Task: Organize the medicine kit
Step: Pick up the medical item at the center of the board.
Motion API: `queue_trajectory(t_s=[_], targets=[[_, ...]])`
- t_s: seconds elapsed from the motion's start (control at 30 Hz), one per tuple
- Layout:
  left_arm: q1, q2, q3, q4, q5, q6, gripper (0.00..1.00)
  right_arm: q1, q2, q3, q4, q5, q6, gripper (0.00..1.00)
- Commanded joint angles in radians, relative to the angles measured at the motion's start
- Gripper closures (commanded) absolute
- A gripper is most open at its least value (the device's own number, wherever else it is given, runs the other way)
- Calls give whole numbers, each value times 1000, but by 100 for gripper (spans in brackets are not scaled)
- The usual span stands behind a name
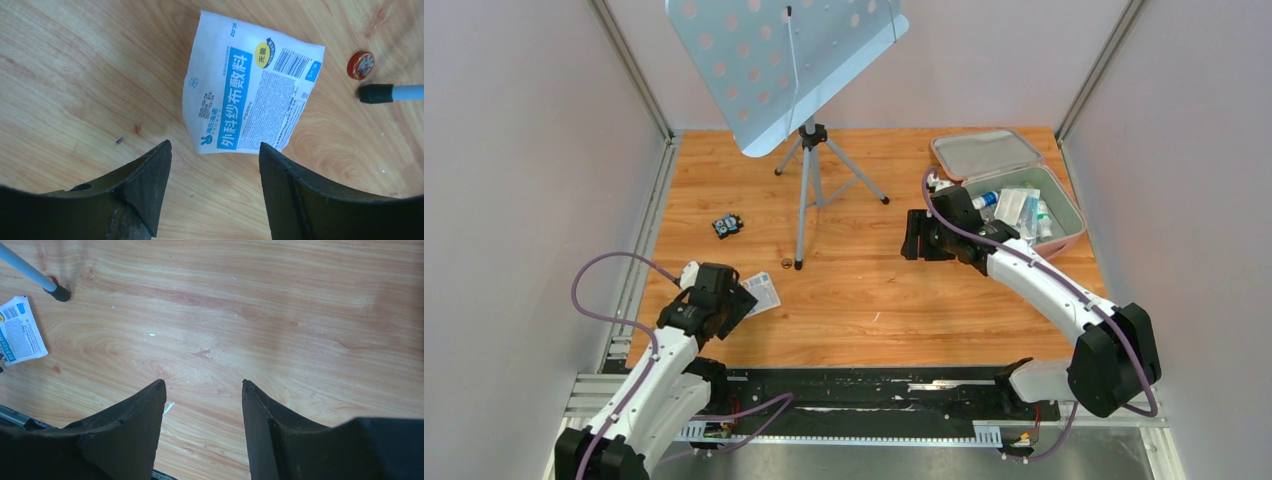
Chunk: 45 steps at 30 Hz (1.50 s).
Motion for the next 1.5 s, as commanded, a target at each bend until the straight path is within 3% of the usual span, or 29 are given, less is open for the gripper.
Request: queue_trajectory(t_s=[0.0,0.23,0.43,0.63,0.73,1.0,1.23,1.47], targets=[[17,26,-35,141,-17,-40,29,4,-14,-3,42,1,27,44],[18,81,-80,256,-9,-42,46,4,-24,-4,43,6,31,44],[18,81,-90,251,-2,-41,68,4,-26,0,42,3,30,44],[18,-6,-8,168,-32,38,90,5,-36,21,45,-39,39,44],[18,12,73,150,32,147,99,6,-31,33,49,-78,47,44],[18,123,322,-8,303,436,100,5,-50,20,186,-356,131,42],[18,138,480,-101,540,589,100,4,16,69,239,-653,15,33],[17,192,557,-162,769,729,100,-9,76,98,258,-829,-67,30]])
